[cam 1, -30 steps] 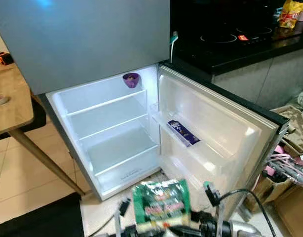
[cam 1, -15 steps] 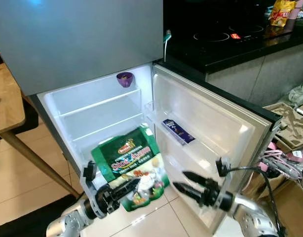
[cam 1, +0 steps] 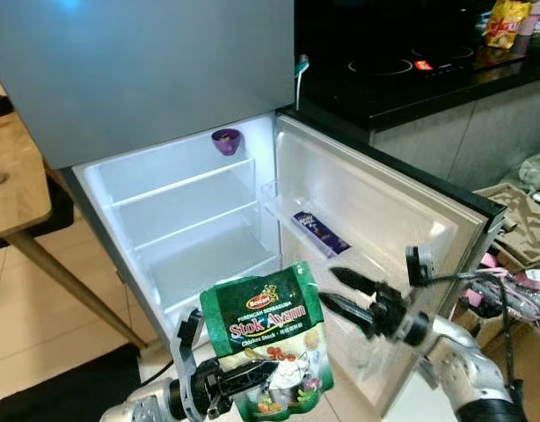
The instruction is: Restocking fridge
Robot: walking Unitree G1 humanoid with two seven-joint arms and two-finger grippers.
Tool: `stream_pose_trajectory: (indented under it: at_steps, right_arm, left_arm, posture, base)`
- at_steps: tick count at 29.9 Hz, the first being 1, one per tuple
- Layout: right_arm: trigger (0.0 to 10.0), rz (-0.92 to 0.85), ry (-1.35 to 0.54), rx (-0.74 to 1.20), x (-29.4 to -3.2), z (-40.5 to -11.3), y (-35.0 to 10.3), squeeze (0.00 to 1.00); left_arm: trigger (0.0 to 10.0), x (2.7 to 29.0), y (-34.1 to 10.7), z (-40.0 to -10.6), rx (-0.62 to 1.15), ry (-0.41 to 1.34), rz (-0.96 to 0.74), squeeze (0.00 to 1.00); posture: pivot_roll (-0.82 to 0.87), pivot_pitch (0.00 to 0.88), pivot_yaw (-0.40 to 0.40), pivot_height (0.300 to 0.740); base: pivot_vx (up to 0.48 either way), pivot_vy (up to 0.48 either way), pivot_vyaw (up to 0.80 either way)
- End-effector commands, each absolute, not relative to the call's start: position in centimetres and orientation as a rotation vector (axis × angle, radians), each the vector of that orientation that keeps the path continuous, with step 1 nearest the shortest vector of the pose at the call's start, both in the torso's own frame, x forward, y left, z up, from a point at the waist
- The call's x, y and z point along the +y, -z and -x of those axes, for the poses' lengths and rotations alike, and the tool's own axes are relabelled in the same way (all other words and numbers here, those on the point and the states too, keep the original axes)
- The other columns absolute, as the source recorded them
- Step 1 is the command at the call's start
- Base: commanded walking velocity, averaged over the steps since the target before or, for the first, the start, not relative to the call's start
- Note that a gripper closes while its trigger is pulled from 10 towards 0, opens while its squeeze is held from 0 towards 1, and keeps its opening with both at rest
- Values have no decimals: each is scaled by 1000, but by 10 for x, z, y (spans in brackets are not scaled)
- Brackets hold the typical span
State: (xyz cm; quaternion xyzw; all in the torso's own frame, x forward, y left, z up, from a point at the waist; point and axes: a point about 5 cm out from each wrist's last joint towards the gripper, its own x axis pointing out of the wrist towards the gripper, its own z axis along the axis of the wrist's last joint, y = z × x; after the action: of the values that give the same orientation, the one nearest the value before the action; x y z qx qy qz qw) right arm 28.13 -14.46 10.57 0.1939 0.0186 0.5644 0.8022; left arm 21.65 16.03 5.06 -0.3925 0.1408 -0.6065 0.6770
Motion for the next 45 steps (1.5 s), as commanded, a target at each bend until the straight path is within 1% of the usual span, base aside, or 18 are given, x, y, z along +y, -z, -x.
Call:
stream_pose_trajectory:
  at_steps: [1, 6, 10, 11, 12, 14, 15, 16, 17, 18, 19, 21, 22, 25, 29, 36, 41, 45]
  right_arm:
    - [10000, -421, -1327, 66, -132, -274, -108, 0]
    - [10000, -445, -1348, 83, -132, -272, -110, 0]
    - [10000, -505, -1337, 68, -137, -272, -114, 0]
    - [10000, -560, -1359, 41, -142, -269, -119, 545]
    - [10000, -579, -1362, 33, -144, -268, -120, 898]
    - [10000, -589, -1362, 30, -146, -267, -120, 898]
    - [10000, -599, -1358, 37, -149, -267, -119, 961]
    - [10000, -606, -1356, 43, -151, -266, -118, 961]
    - [10000, -586, -1328, 69, -156, -265, -113, 890]
    - [10000, -586, -1328, 69, -156, -265, -113, 890]
    - [10000, -575, -1321, 88, -159, -263, -110, 569]
    - [10000, -572, -1323, 93, -159, -263, -109, 569]
    - [10000, -569, -1335, 101, -159, -261, -108, 0]
    - [10000, -562, -1395, 125, -150, -254, -110, 0]
    - [10000, -527, -1413, 135, -135, -253, -110, 0]
    - [10000, -514, -1398, 116, -120, -258, -112, 0]
    - [10000, -497, -1392, 136, -118, -258, -111, 0]
    - [10000, -444, -1398, 189, -117, -255, -106, 0]
  left_arm:
    - [10000, 155, -55, -218, 314, 1395, 871, 0]
    - [10000, 151, -57, -218, 320, 1420, 864, 0]
    - [10000, 150, -57, -217, 322, 1421, 860, 0]
    - [10000, 151, -58, -217, 317, 1414, 861, 0]
    - [10000, 151, -58, -217, 316, 1412, 860, 0]
    - [10000, 152, -58, -217, 316, 1411, 859, 0]
    - [10000, 153, -58, -217, 313, 1408, 857, 0]
    - [10000, 153, -58, -218, 311, 1406, 856, 0]
    - [10000, 155, -60, -219, 299, 1398, 855, 0]
    - [10000, 155, -60, -219, 299, 1398, 855, 0]
    - [10000, 156, -62, -220, 290, 1395, 855, 0]
    - [10000, 156, -62, -221, 289, 1396, 855, 0]
    - [10000, 156, -62, -221, 289, 1399, 854, 0]
    - [10000, 151, -62, -219, 299, 1416, 855, 0]
    - [10000, 146, -59, -217, 314, 1430, 863, 0]
    - [10000, 138, -57, -213, 338, 1461, 873, 0]
    - [10000, 134, -55, -211, 355, 1475, 875, 0]
    - [10000, 133, -55, -210, 358, 1478, 877, 0]
  posture:
    - [-92, 64, 26, 740]
    - [-95, 72, 29, 740]
    - [-94, 67, 25, 740]
    - [-93, 63, 26, 740]
    - [-93, 62, 26, 740]
    - [-93, 63, 24, 740]
    - [-94, 62, 24, 740]
    - [-95, 59, 23, 740]
    - [-95, 59, 22, 740]
    - [-95, 59, 22, 740]
    - [-95, 60, 22, 740]
    - [-95, 60, 22, 740]
    - [-97, 59, 22, 740]
    - [-99, 55, 22, 740]
    - [-100, 56, 23, 740]
    - [-98, 58, 27, 740]
    - [-102, 61, 29, 740]
    - [-103, 63, 28, 740]
  base:
    - [0, 0, 0]
    - [0, 0, 0]
    - [0, 0, 0]
    - [0, 0, 0]
    - [0, 0, 0]
    - [0, 0, 0]
    - [0, 0, 0]
    - [0, 0, 0]
    - [0, 0, 0]
    - [0, 0, 0]
    - [0, 0, 0]
    - [0, 0, 0]
    - [0, 0, 0]
    - [0, 0, 0]
    - [0, 0, 0]
    - [0, 0, 0]
    - [0, 0, 0]
    - [0, 0, 0]
